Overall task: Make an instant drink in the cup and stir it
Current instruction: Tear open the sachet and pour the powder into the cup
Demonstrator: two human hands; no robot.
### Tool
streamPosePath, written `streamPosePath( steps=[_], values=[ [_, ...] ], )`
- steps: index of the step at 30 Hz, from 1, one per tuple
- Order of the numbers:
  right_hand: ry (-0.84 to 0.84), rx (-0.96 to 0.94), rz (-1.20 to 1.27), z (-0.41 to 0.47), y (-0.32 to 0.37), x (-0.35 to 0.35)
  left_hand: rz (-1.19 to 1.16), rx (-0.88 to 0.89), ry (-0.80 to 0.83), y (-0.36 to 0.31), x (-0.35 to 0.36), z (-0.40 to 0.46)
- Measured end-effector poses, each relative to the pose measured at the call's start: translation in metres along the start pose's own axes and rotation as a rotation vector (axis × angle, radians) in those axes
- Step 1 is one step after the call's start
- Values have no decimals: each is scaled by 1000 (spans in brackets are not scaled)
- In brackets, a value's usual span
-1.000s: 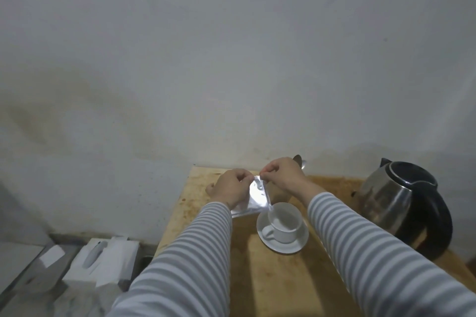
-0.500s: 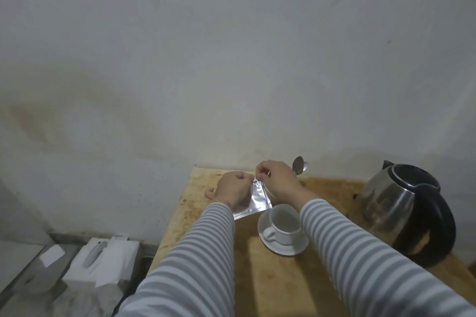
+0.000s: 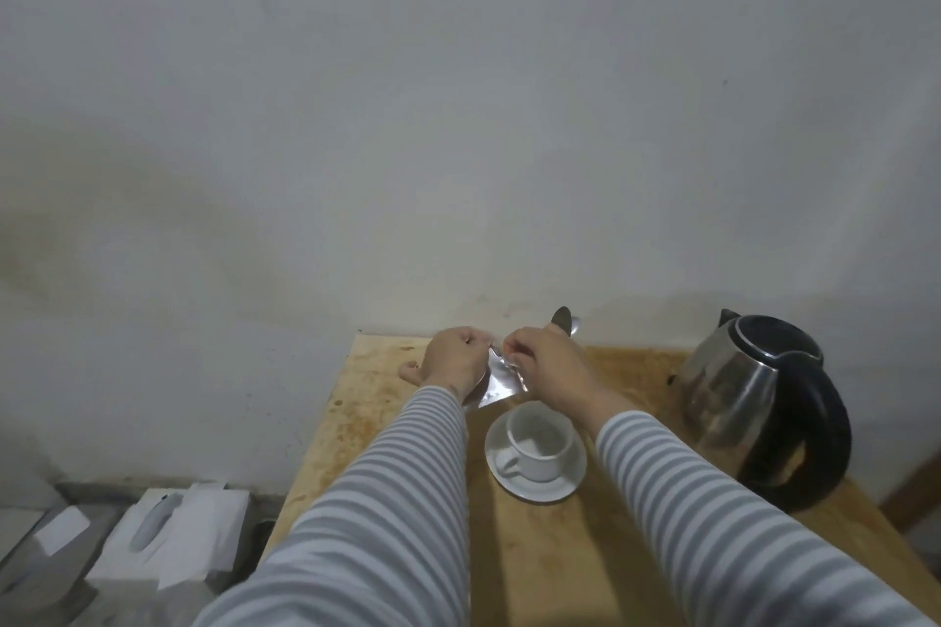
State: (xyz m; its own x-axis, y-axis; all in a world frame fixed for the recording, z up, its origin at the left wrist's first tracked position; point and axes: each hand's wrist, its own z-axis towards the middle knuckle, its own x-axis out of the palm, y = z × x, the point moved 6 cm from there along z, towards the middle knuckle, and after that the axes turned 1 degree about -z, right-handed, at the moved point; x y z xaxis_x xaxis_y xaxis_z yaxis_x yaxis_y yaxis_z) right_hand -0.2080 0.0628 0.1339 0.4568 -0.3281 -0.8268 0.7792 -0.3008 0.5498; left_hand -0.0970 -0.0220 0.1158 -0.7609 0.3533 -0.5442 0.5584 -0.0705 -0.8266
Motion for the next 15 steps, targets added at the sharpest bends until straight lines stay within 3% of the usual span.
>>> streamPosePath(
  steps=[7, 15],
  values=[
    [71, 23, -26, -19, -30, -5, -211, -100, -195, -8, -12, 5],
    [33, 60, 141, -34, -47, -13, -350, -120, -261, -12, 1, 6]
  ],
)
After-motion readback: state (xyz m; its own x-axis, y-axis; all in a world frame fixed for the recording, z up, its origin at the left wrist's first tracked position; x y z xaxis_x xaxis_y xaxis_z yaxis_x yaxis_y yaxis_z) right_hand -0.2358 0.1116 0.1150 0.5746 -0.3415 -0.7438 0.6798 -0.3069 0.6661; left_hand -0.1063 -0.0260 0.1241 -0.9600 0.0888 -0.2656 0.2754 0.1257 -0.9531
